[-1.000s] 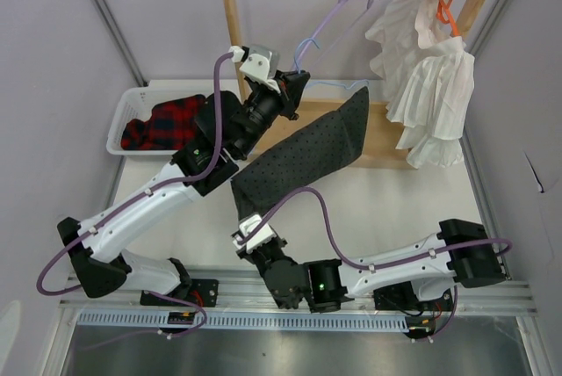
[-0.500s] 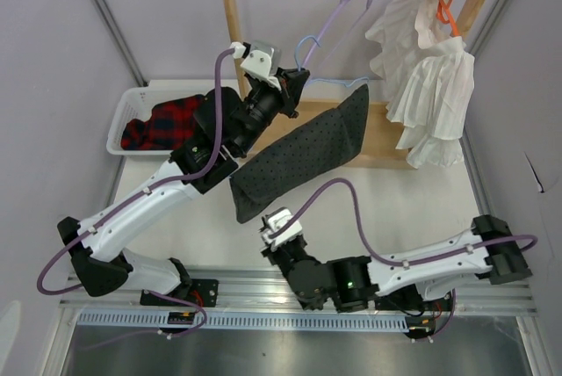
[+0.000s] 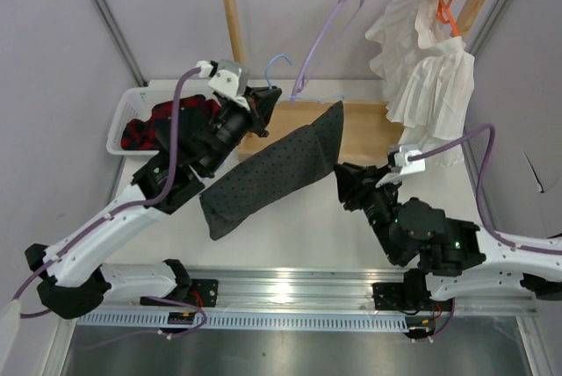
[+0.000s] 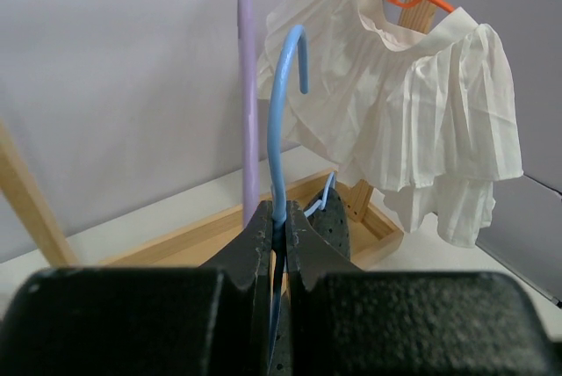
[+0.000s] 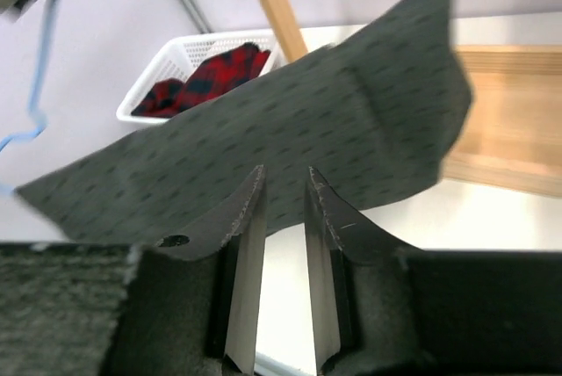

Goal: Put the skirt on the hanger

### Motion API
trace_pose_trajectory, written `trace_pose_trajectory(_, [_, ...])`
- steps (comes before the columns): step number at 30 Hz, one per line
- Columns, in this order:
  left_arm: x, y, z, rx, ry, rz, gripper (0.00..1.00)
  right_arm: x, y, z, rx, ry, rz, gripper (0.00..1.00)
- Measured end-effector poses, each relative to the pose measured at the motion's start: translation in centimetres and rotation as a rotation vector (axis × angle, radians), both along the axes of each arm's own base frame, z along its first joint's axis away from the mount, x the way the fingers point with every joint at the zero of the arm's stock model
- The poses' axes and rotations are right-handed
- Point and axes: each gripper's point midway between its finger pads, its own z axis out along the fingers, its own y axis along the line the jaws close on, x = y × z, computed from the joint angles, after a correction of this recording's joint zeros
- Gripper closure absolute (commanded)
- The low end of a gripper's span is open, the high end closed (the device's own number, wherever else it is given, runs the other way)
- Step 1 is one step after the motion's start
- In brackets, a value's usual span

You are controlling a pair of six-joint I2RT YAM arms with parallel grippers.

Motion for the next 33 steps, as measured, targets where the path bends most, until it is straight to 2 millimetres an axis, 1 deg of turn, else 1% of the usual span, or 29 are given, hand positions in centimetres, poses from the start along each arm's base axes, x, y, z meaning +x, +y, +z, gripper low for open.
trace_pose_trajectory(3, [-1.1, 1.8, 0.4, -0.002, -0.007, 0.013, 1.00, 1.6, -1.2, 0.7, 0.016, 0.015, -0.031, 0.70])
trace_pose_trajectory(6, [-2.2, 3.6, 0.6, 0.000, -0.009, 0.024, 1.00, 3.2, -1.9, 1.3, 0.017, 0.027, -0.052, 0.68])
trace_pose_trajectory(9, [-3.0, 5.0, 0.2, 0.008, -0.003, 0.038, 1.00, 5.3, -2.0, 1.6, 0.004, 0.047, -0.066, 0.68])
trace_pose_trajectory(11, [-3.4, 5.8, -0.3, 0.016, 0.006, 0.050, 1.00, 6.7, -1.6, 1.8, 0.005, 0.060, -0.055, 0.68])
trace_pose_trajectory(13, [-3.6, 6.5, -0.8, 0.029, 0.018, 0.064, 1.00, 7.8, -1.4, 1.6, 0.008, 0.076, -0.045, 0.68])
trace_pose_trajectory(14, [-3.6, 6.8, -1.1, 0.036, 0.025, 0.072, 1.00, 8.7, -1.5, 1.2, 0.006, 0.090, -0.045, 0.68])
trace_pose_trajectory(18, [-3.5, 7.6, -1.9, 0.064, 0.049, 0.107, 1.00, 10.8, -1.9, 0.6, 0.016, 0.132, -0.029, 0.69])
trace_pose_trajectory(21, [-3.2, 8.0, -2.7, 0.097, 0.064, 0.136, 1.00, 11.4, -2.0, 0.9, 0.030, 0.143, -0.010, 0.69])
trace_pose_trajectory(24, [-2.6, 8.2, -3.2, 0.136, 0.078, 0.171, 1.00, 11.6, -2.1, 1.4, 0.047, 0.144, 0.012, 0.69])
trace_pose_trajectory(27, [-1.8, 8.3, -3.7, 0.167, 0.081, 0.210, 1.00, 11.6, -2.1, 1.4, 0.056, 0.149, 0.030, 0.69])
trace_pose_trajectory(29, [-1.0, 8.3, -3.6, 0.184, 0.080, 0.234, 1.00, 11.4, -2.0, 1.4, 0.061, 0.155, 0.043, 0.69])
trace_pose_trajectory(33, [1.5, 8.6, -2.5, 0.183, 0.067, 0.298, 1.00, 10.6, -2.1, 1.9, 0.081, 0.147, 0.069, 0.71])
